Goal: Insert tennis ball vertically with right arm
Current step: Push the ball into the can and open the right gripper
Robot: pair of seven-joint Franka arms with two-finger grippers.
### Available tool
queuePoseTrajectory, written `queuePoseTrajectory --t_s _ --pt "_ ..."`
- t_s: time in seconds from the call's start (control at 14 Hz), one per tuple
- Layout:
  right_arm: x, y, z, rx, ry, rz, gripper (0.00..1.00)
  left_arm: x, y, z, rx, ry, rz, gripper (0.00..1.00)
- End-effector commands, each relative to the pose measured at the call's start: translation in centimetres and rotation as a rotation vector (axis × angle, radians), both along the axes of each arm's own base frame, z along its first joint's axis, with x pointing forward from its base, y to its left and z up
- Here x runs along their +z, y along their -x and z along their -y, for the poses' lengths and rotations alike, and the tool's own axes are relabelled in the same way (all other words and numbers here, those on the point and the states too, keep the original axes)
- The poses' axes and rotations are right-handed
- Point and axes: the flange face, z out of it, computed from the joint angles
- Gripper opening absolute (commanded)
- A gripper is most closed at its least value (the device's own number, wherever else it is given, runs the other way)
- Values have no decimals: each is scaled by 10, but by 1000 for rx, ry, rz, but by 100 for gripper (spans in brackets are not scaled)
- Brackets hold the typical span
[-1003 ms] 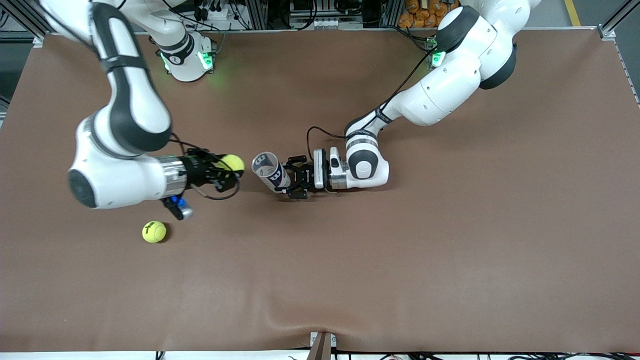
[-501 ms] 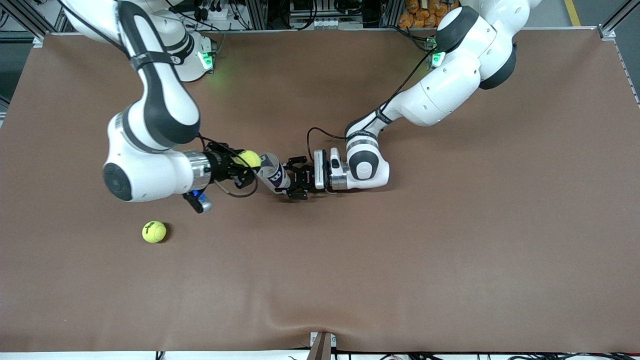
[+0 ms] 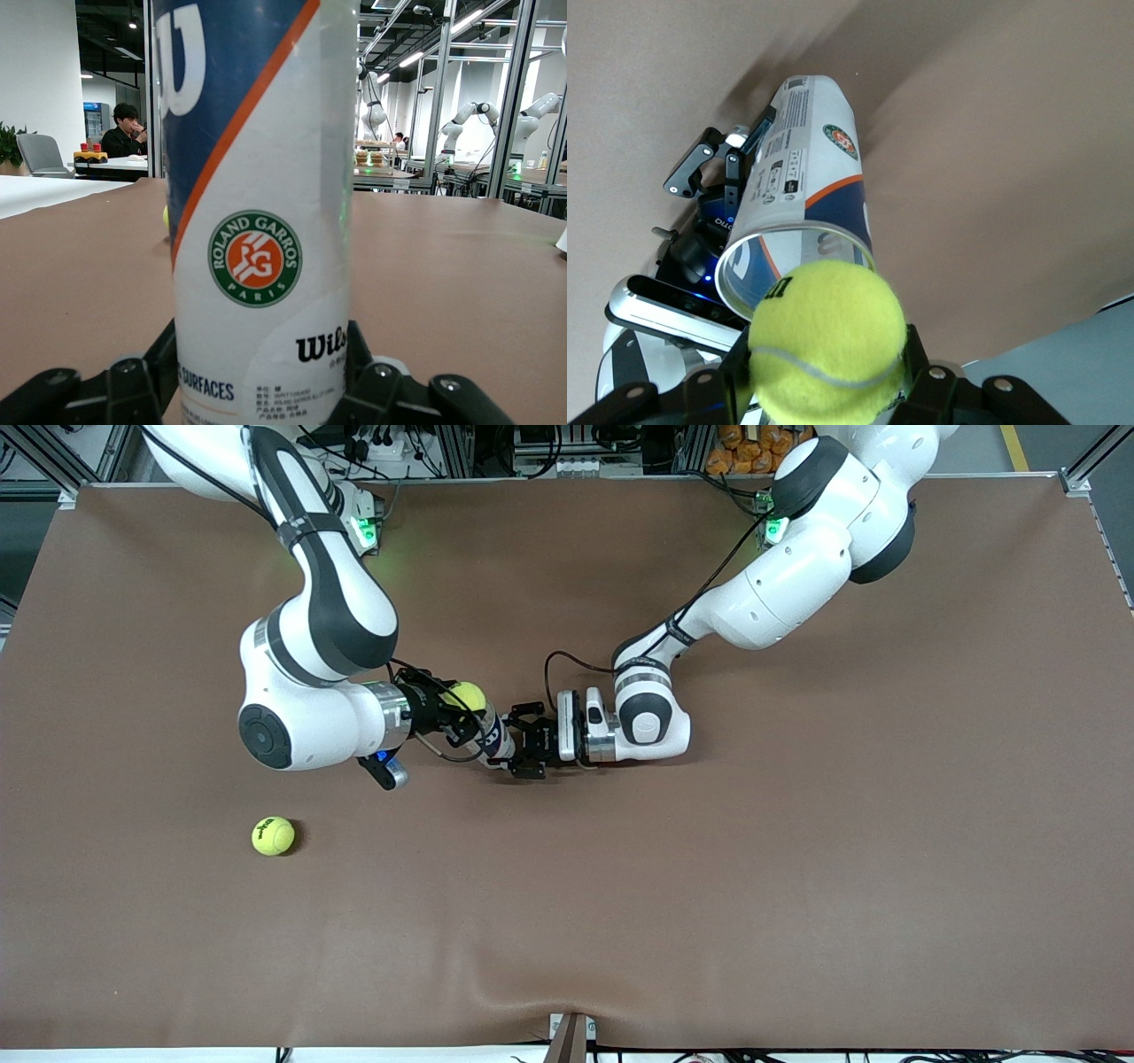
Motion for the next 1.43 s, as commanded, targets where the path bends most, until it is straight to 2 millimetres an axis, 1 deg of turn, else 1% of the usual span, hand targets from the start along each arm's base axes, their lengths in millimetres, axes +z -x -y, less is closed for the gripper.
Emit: queuePoseTrajectory --t_s 0.0,0.07,0.14,0.21,0.64,0.79,0.93,1.0,1.07,1.15,1.22,1.36 --pt "2 4 1 -25 -3 0 24 -2 -2 3 17 33 35 73" --pt "2 3 3 -27 -2 1 56 -2 -2 3 17 33 35 73" --pt "2 3 2 -25 -1 1 97 -2 -3 2 19 31 35 73" --pt "2 3 2 -25 -1 1 100 -2 -3 1 20 32 35 73" --pt "8 -3 13 -35 2 12 100 -2 -4 0 23 32 34 73" --pt "11 -12 32 -50 10 25 100 -2 -4 0 23 32 34 73" --pt "9 -21 64 -14 85 67 100 -2 -4 0 23 32 34 73" --pt "6 -23 75 34 120 84 100 -2 -4 0 23 32 35 73" --pt "2 -27 95 60 152 99 100 -2 -4 0 23 32 34 73" --pt "-1 -34 123 96 168 119 100 -2 -4 0 23 32 34 73" --pt "-4 -38 142 155 154 139 100 -3 -4 -1 22 31 35 73" --pt "-14 -47 193 255 117 176 100 -3 -5 -2 24 30 35 73"
